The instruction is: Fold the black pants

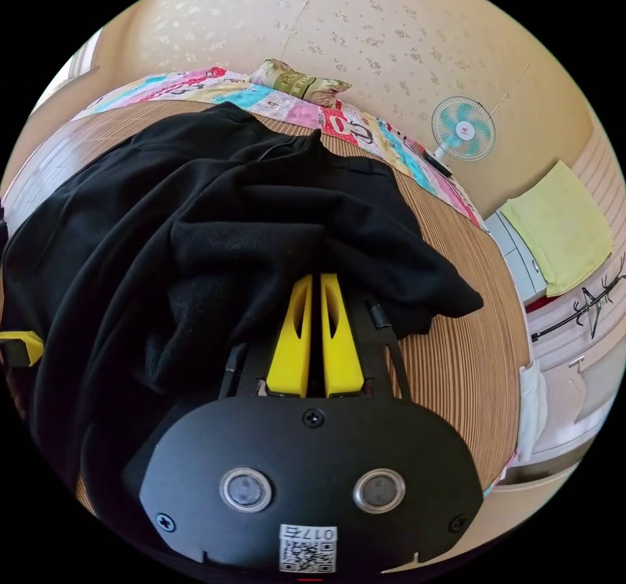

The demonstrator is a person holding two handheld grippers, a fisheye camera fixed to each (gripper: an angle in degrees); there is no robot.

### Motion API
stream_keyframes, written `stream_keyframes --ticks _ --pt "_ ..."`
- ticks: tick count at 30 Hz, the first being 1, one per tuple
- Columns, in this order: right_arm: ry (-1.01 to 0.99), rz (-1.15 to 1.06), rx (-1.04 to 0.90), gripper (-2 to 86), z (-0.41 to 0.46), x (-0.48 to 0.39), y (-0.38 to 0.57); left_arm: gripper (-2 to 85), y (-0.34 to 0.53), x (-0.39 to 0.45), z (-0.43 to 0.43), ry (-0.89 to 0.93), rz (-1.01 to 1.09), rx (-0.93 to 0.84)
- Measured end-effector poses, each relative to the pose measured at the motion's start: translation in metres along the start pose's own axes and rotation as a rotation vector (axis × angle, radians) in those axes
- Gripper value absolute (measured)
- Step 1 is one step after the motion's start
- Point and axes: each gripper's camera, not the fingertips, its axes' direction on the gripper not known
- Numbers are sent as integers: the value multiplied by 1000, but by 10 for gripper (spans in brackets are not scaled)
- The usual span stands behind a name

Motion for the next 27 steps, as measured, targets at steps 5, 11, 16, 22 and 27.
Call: stream_keyframes --ticks 5,11,16,22,27 --pt "8 -27 14 29 20 -2 -31 -7 -37 6 4 -2 7 11" --pt "20 -12 5 29 32 1 -48 -7 -75 13 11 3 28 -8" --pt "8 -7 1 27 27 5 -43 -9 -76 14 2 37 41 -8" --pt "-206 157 -39 25 15 49 -11 -10 -72 14 -7 42 50 4" --pt "-78 32 -14 22 -24 22 41 -10 -73 8 -8 45 47 3"
